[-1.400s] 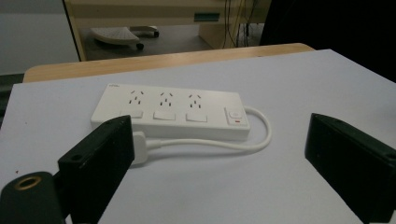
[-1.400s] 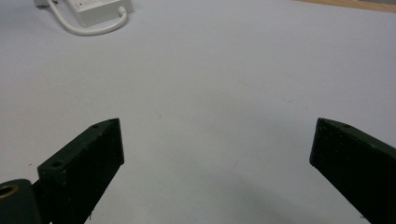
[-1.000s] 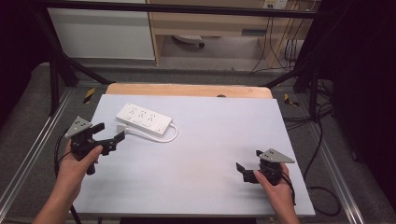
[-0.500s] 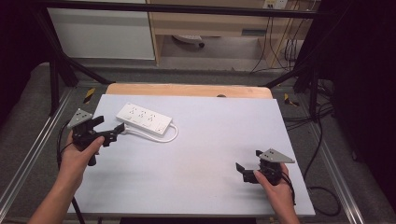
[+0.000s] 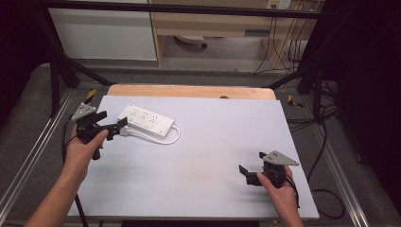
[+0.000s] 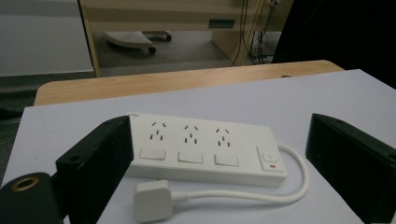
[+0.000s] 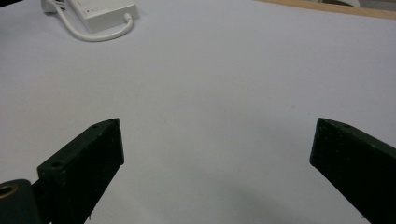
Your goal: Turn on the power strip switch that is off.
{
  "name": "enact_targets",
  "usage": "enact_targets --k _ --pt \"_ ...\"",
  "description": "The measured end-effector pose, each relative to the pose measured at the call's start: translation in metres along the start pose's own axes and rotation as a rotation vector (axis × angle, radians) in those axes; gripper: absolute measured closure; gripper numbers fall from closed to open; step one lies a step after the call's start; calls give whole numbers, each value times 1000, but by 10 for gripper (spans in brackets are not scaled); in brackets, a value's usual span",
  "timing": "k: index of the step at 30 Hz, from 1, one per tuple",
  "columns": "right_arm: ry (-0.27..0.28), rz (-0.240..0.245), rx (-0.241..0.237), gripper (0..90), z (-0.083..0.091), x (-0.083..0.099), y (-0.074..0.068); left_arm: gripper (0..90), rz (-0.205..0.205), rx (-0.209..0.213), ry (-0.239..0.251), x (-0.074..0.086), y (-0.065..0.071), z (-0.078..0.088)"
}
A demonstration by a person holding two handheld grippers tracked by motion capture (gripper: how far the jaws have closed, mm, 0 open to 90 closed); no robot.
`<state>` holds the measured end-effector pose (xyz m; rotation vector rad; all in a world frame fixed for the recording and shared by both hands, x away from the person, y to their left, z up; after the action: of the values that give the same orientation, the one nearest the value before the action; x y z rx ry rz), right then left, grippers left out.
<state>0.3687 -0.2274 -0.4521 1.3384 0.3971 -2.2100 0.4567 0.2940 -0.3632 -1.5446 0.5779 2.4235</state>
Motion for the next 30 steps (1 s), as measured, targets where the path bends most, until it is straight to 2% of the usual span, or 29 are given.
enact_targets --k 7,30 --pt "5 -1 1 32 1 -1 0 77 -2 -24 -1 -5 -6 -8" --pt "16 -2 1 32 3 -2 1 79 -7 -77 -29 -7 -20 -28"
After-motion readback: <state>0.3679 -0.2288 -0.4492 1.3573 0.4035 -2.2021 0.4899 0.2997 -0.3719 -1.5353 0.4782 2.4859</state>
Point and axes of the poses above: each handheld gripper's, and its own axes: z roughly backward along the jaws, x roughly out of its underside, y roughly to its right, the point moved 3 cm from there along -z, roughly forward along the jaws, and after that the axes turned 5 degrees about z, right-handed, at the moved point
